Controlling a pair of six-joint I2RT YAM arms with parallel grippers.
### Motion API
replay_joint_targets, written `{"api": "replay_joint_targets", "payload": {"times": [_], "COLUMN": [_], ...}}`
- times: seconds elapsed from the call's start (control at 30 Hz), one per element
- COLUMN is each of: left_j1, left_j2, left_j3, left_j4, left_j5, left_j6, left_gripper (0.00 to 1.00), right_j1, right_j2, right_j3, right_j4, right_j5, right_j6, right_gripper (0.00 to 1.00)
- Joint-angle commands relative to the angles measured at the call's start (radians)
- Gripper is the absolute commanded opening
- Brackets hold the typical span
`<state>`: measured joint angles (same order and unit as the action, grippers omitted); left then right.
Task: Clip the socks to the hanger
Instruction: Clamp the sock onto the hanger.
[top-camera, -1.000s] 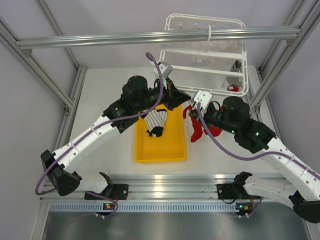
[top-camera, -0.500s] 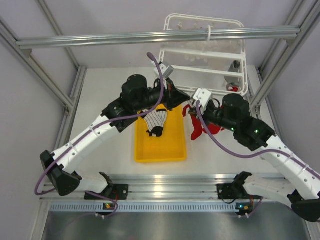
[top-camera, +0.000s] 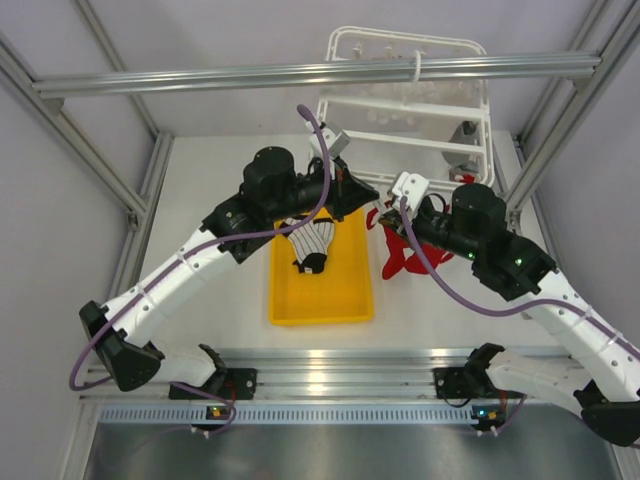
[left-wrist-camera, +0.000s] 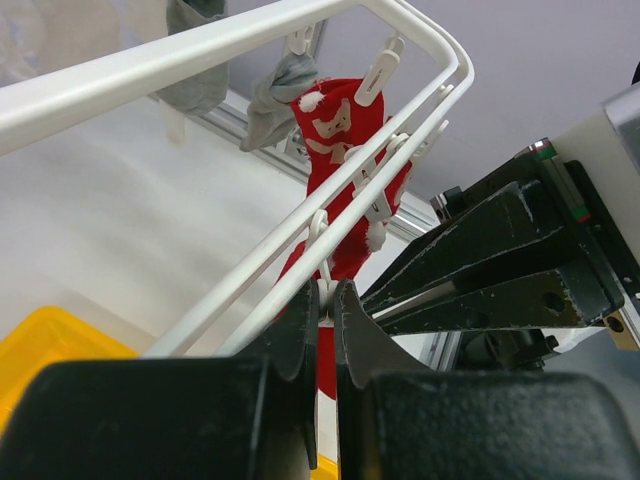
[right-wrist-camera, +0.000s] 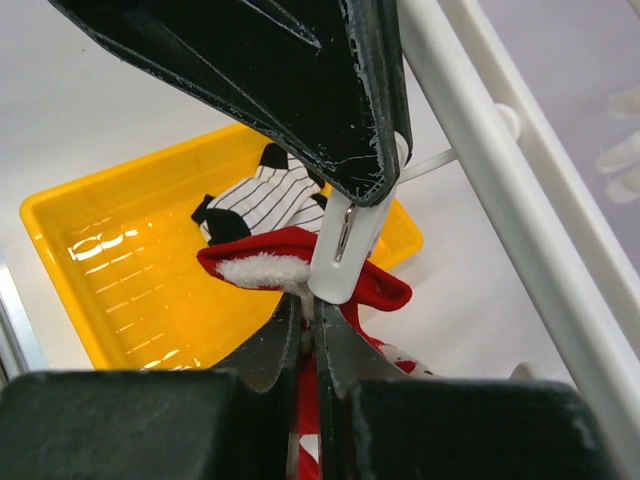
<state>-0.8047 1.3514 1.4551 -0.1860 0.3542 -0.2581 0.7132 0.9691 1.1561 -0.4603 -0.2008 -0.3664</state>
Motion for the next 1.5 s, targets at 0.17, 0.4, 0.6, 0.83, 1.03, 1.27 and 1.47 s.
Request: {"api": "replay_joint_targets", "payload": {"times": [0.17, 0.4, 0.6, 0.83, 1.03, 1.27, 1.47], "left_j1": [-0.021, -0.022, -0.019, -0.005, 0.009, 0.024, 0.056], "left_j2": [0.018, 0.028, 0.029, 0.003, -0.046, -0.138, -0.270], "left_j3": [0.019, 0.027, 0.025, 0.021, -0.013, -0.074, -0.171], "left_j4": [-0.159, -0.156, -0.139, -0.101, -0.021, 0.048, 0.043], "left_j5": [0.120, 0.121, 0.109, 0.029, -0.018, -0.009, -0.047], "left_j6": [-0.001, -0.053, -0.109, -0.145, -0.179, -0.191, -0.207], "left_gripper": [0.00, 0.01, 0.08, 0.38, 0.54, 0.62, 0.61], "right_j1": [-0.015, -0.015, -0.015, -0.015, -0.015, -0.015, -0.026], "right_j2": [-0.033, -0.063, -0.072, -0.086, -0.096, -0.104, -0.133], "right_j3": [0.057, -0.001, -0.029, -0.044, -0.062, -0.088, -0.127], "right_j4": [0.080, 0.170, 0.233, 0.239, 0.241, 0.233, 0.219], "right_j5": [-0.015, 0.078, 0.074, 0.061, 0.070, 0.109, 0.149], "right_j6": [-0.019, -0.043, -0.040, -0.036, -0.031, -0.022, -0.029], "right_gripper": [0.00, 0.00, 0.00, 0.00, 0.00, 0.00, 0.00]}}
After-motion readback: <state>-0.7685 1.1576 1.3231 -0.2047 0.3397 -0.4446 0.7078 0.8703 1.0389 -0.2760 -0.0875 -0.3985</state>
